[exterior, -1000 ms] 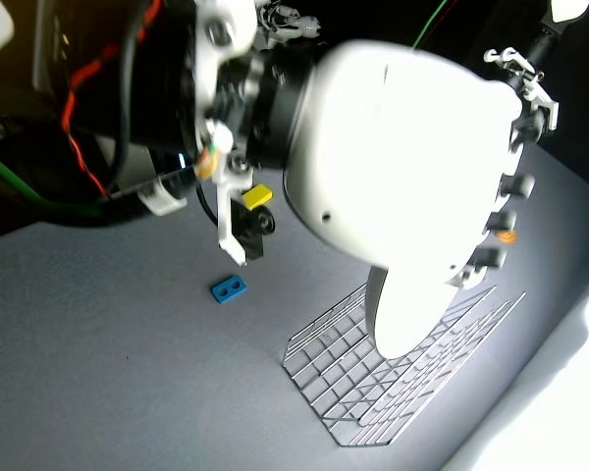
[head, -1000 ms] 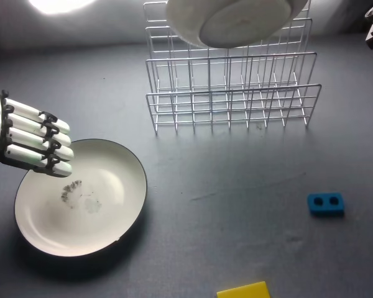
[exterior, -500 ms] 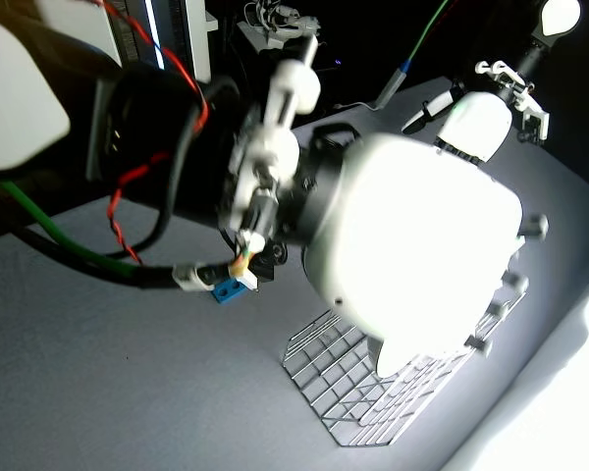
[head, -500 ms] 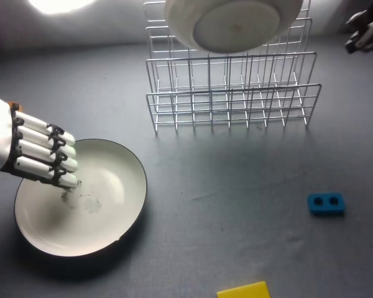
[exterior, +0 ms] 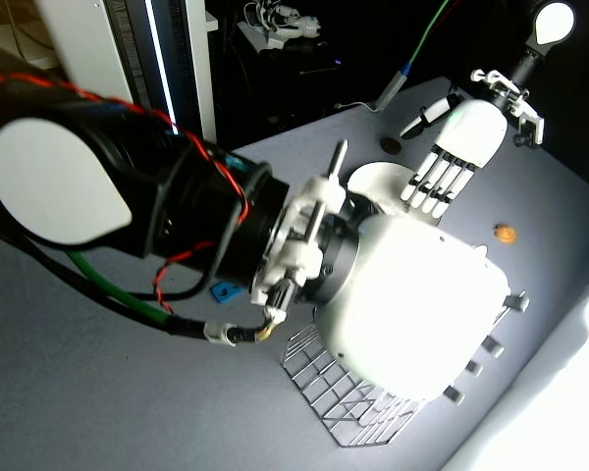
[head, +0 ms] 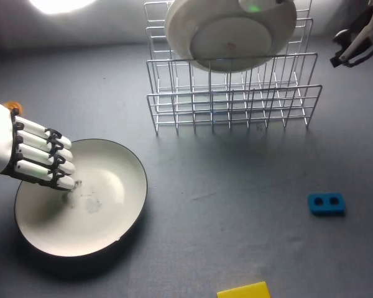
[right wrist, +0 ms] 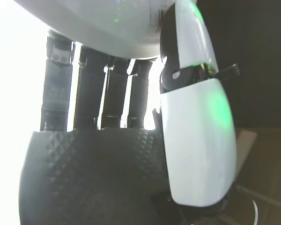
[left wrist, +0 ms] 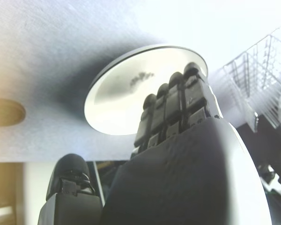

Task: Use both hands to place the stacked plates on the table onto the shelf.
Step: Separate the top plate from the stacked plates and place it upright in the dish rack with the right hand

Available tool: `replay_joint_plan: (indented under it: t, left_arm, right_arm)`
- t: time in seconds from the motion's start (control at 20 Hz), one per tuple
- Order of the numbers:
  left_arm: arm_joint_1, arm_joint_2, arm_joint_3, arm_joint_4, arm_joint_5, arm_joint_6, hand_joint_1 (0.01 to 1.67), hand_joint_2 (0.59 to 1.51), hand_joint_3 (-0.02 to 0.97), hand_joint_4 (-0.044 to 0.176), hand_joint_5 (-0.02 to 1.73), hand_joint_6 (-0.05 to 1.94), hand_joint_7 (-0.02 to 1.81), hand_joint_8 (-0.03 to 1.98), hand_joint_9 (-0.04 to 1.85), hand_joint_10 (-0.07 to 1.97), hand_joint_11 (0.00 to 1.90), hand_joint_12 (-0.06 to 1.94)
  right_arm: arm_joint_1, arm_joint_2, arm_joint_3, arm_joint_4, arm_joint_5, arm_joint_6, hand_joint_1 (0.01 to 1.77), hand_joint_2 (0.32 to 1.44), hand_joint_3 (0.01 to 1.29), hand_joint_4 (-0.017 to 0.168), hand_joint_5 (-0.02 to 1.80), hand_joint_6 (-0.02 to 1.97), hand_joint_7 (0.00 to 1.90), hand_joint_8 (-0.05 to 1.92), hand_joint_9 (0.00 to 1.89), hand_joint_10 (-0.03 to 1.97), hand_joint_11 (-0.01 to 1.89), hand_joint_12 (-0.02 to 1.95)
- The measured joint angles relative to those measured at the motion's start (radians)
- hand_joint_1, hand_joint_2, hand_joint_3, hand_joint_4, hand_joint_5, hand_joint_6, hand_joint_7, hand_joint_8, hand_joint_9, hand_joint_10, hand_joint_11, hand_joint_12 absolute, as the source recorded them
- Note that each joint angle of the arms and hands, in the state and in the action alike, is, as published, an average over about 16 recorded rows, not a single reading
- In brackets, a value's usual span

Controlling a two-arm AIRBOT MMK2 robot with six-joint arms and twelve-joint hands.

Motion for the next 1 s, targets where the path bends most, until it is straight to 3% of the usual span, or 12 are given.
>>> replay_joint_plan:
  t: [0.35, 0.6, 1.0]
  left_arm:
    - [0.012, -0.004, 0.015, -0.002, 0.011, 0.0, 0.02, 1.124, 0.012, 0.003, 0.02, 0.01, 0.02, 0.0, 0.02, 0.0, 0.01, 0.0]
    - [0.014, -0.004, 0.025, -0.003, 0.015, -0.003, 0.02, 1.125, 0.013, 0.003, 0.02, 0.01, 0.02, 0.0, 0.02, 0.0, 0.01, 0.0]
    - [0.015, -0.004, 0.036, -0.003, 0.018, -0.009, 0.02, 1.126, 0.013, 0.003, 0.02, 0.01, 0.02, 0.0, 0.02, 0.0, 0.01, 0.0]
  right_arm:
    - [-0.051, -0.032, 0.052, 0.058, 0.041, -0.023, 1.22, 1.01, 0.01, 0.005, 0.96, 0.87, 1.09, 0.8, 1.32, 0.0, 0.91, 0.96]
    - [-0.08, -0.05, 0.079, 0.096, 0.06, -0.039, 1.22, 1.01, 0.01, 0.0, 0.95, 0.86, 1.09, 0.82, 1.27, 0.12, 0.9, 0.98]
    - [-0.106, -0.066, 0.107, 0.126, 0.068, -0.042, 1.22, 1.03, 0.01, -0.006, 0.92, 0.88, 1.05, 0.83, 1.2, 0.17, 0.86, 1.02]
